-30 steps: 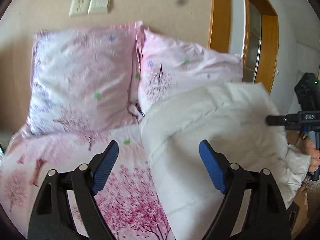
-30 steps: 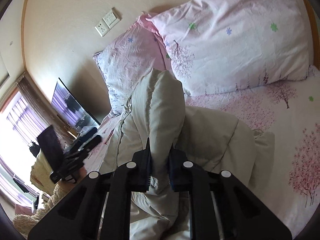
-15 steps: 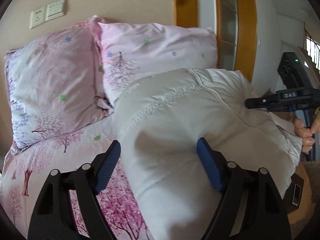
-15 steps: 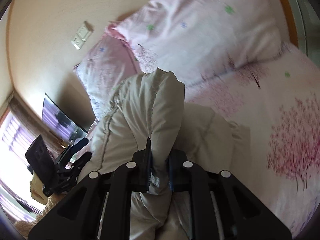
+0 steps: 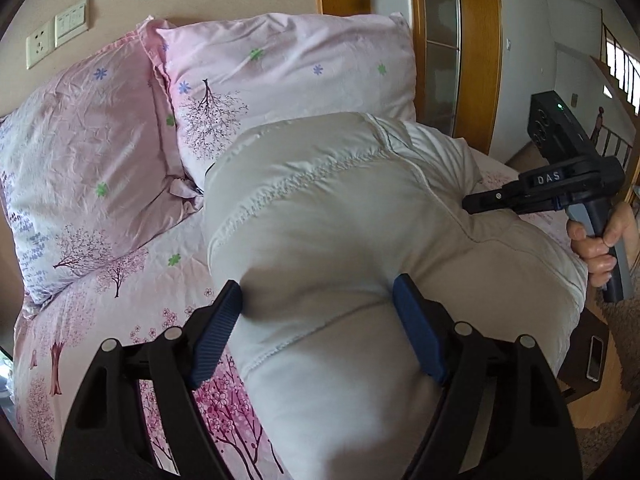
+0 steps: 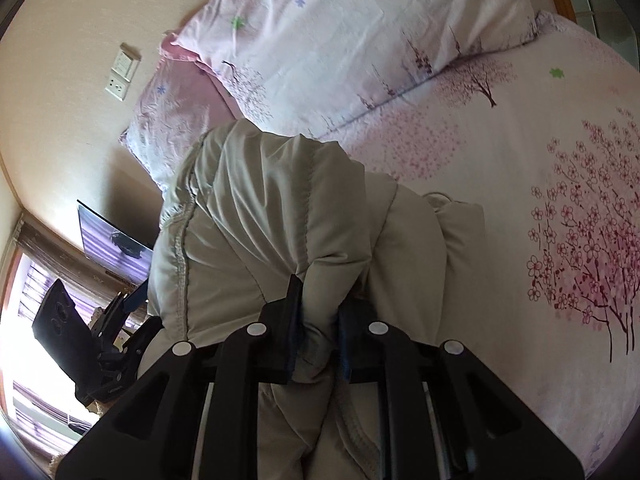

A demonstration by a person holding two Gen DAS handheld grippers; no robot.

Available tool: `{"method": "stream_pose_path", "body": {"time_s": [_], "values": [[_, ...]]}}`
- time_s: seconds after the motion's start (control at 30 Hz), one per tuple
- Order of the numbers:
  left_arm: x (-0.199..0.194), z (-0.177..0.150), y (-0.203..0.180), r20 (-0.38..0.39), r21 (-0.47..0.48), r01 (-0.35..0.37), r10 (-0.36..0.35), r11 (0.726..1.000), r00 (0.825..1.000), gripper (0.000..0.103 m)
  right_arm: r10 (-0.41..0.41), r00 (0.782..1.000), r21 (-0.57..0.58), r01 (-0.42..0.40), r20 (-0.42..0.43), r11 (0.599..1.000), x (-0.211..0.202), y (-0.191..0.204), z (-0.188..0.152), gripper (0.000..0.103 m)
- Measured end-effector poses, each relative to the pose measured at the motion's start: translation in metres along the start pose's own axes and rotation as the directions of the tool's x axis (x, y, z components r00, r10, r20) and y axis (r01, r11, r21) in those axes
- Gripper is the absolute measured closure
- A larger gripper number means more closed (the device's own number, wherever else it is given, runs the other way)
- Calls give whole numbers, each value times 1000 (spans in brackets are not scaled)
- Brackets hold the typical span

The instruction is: Fold large clothes

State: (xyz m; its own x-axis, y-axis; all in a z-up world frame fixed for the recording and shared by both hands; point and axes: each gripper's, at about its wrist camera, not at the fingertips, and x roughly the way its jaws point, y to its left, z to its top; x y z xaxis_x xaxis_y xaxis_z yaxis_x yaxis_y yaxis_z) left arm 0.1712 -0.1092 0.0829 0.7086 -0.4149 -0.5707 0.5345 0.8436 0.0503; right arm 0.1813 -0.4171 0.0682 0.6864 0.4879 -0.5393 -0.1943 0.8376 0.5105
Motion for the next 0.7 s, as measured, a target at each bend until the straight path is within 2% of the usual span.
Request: {"method": "stream_pose_path", "body": {"time_s": [0.17,0.23,0.3,0.37,0.43,0.53,0.7], "values": [[1,1,-10,3,37,-34,33,999,999,25,26,999,40,-25,-25,999,9,-14,-1,88],[-6,8,-5,16,36,-11,10,999,1000,25,21,999,41,-20,-29,999,10,-15,-1,88],[-10,15,5,37,9,-4,4,1000,999,24,18,999,42,-16,-33,999,12,-16,0,88],[-9,24,17,61,-10,-49,50,999,997,24,26,999,49,-24,-41,999,15,-19,2,88],[1,31,33,48,-45,-88,90,995,995,24,34,998,54,-31,-48,998,18,-22,3,88],[14,39,50,43,-110,-66,72,992,997,24,55,997,73,-51,-58,996,23,-28,4,88],[28,45,57,48,-126,-98,105,987,993,16,79,995,88,-73,-64,993,25,-35,2,88]]}}
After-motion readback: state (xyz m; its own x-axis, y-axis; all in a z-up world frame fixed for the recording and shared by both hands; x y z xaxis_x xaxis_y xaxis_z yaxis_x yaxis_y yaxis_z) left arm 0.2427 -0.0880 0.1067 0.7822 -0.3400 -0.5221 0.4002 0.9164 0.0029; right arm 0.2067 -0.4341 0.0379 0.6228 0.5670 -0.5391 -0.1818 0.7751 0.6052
